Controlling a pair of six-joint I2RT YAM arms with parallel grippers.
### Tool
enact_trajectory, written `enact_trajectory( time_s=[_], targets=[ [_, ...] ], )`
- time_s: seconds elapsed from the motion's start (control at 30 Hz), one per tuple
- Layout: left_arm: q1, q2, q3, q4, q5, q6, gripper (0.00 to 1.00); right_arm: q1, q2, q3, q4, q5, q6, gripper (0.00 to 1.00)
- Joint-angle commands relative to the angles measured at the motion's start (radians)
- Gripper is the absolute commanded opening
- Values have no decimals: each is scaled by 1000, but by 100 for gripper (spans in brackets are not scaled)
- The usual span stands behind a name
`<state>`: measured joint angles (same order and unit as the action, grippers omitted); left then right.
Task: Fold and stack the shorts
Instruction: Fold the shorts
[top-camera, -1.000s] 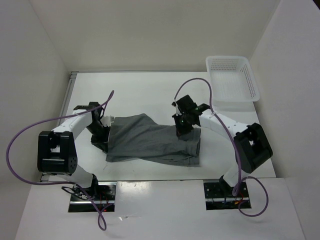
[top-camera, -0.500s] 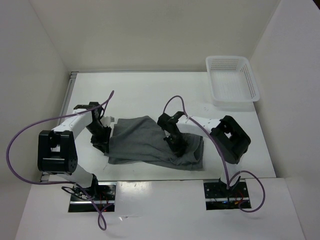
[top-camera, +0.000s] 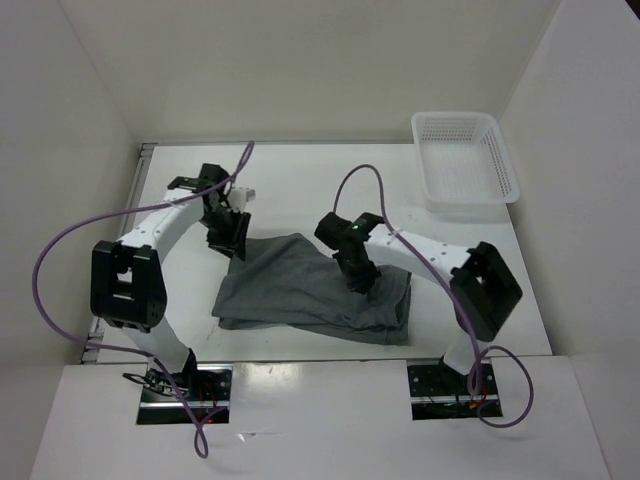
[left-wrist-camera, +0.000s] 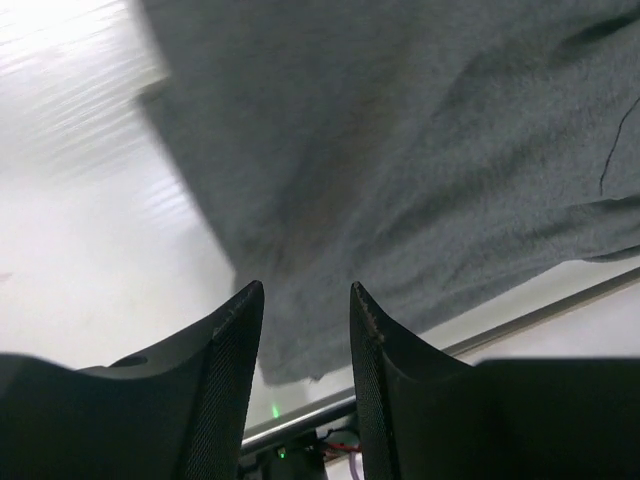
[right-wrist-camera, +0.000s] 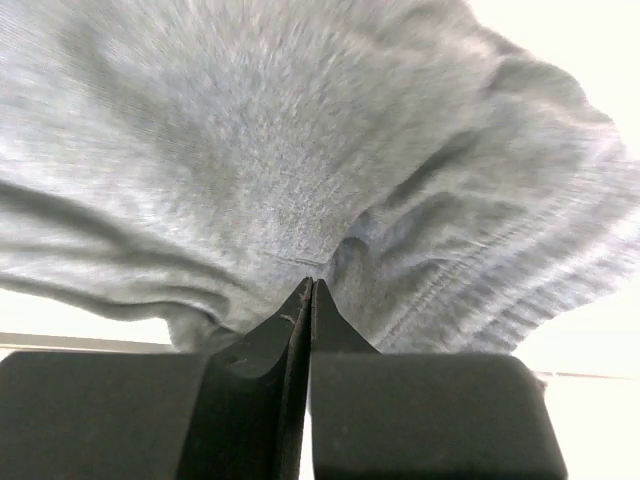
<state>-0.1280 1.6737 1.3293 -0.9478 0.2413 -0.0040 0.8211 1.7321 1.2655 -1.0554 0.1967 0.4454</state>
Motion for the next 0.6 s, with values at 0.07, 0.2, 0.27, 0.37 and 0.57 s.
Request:
enact_trajectory(
  time_s=[0.07,0.2,0.27,0.37,0.57],
  targets=[
    [-64,75,-81,150,16,4,46,-62,-86,-106,149,26,104,0],
    [-73,100,-131,257,41,4,44,-72,-14,-97,222,52,93,0],
    [-73,126,-154,308,-25,4,42,-85,56,-106,271,41,82,0],
    [-61,144,-166,385,-19,4,39,-94,125,-106,325,93,49,0],
    [-7,208,-99,498,-46,4,38,-206,270,113,432,150,-45,0]
  ],
)
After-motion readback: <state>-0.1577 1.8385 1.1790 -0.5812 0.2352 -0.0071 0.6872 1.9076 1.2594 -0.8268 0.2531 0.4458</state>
